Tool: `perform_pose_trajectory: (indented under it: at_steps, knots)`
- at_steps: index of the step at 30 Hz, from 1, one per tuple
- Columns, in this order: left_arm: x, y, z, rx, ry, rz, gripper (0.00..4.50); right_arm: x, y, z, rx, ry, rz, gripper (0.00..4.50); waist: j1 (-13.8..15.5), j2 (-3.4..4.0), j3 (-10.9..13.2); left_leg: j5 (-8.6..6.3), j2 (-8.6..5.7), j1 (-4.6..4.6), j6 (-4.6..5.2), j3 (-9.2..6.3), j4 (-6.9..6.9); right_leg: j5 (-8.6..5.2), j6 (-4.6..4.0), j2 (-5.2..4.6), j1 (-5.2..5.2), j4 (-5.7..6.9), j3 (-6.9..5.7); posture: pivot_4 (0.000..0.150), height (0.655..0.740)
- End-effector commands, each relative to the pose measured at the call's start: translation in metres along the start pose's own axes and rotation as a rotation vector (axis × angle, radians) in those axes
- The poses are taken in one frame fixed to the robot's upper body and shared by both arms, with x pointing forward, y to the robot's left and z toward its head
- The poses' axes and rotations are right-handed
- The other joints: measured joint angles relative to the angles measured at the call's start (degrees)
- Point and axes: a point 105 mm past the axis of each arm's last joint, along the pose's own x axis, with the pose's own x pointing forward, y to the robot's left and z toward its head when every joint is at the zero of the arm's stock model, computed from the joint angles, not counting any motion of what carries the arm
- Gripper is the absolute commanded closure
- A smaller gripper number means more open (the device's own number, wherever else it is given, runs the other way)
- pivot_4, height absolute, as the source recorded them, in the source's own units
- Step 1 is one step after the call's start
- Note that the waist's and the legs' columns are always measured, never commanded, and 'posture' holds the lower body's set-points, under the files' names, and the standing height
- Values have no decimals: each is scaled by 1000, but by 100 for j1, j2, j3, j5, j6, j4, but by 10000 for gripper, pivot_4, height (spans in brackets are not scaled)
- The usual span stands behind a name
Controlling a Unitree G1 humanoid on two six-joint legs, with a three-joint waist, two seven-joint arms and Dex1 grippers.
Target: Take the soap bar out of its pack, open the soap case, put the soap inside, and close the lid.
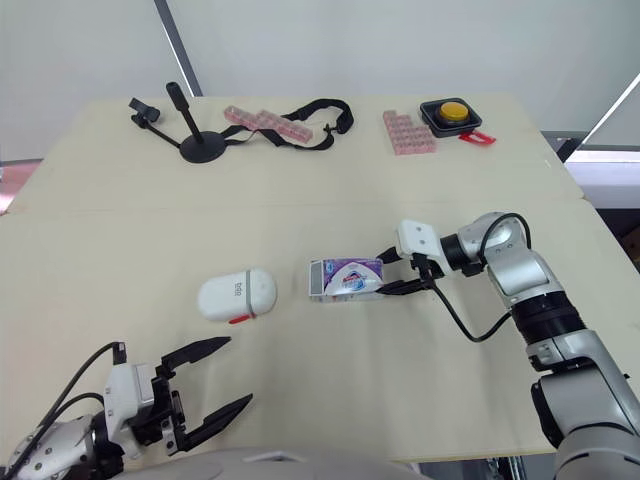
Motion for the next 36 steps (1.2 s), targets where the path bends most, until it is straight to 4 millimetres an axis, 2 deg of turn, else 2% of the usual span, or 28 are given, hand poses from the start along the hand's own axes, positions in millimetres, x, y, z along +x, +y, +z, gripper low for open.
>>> perform_pose_trajectory:
  at_steps: [1, 7, 10, 17, 23, 36]
  knots:
    - [0, -3, 3, 11, -13, -3, 0, -5, -3, 4, -22, -8, -16, 19308, 1, 0, 0, 0, 0, 0, 0, 0, 0, 0, 0, 0, 0, 0, 0, 1500, 7096]
    - [1, -4, 4, 10, -12, -4, 0, -11, -5, 17, -34, -14, -12, 19308, 2, 0, 0, 0, 0, -1, 0, 0, 0, 0, 0, 0, 0, 0, 0, 1500, 7096]
    - [2, -4, 5, 7, -12, -4, 0, -25, -4, 31, -28, 82, 35, 19308, 6, 13, 5, 0, 0, -7, 0, 0, 4, 0, 0, 0, -5, 1, 0, 1500, 7096]
    - [7, -2, 7, 7, -18, -5, 0, -37, -10, 43, -14, 229, 14, 19308, 15, 12, 1, 1, 3, -2, -2, -1, 5, 0, 0, 5, -7, 11, 2, 1500, 7096]
    - [9, 0, 9, 9, -19, -8, 0, -43, -10, 41, -65, 339, 13, 19308, 19, 13, 0, 2, 1, -7, -2, 0, 7, 0, 0, 2, -11, 14, 5, 1500, 7096]
    - [13, 0, 12, 9, -19, -24, 0, -67, -7, 46, -97, 403, 18, 19308, 18, 13, 0, 1, 2, -8, -2, 1, 9, 0, 0, 3, -13, 17, 9, 1500, 7096]
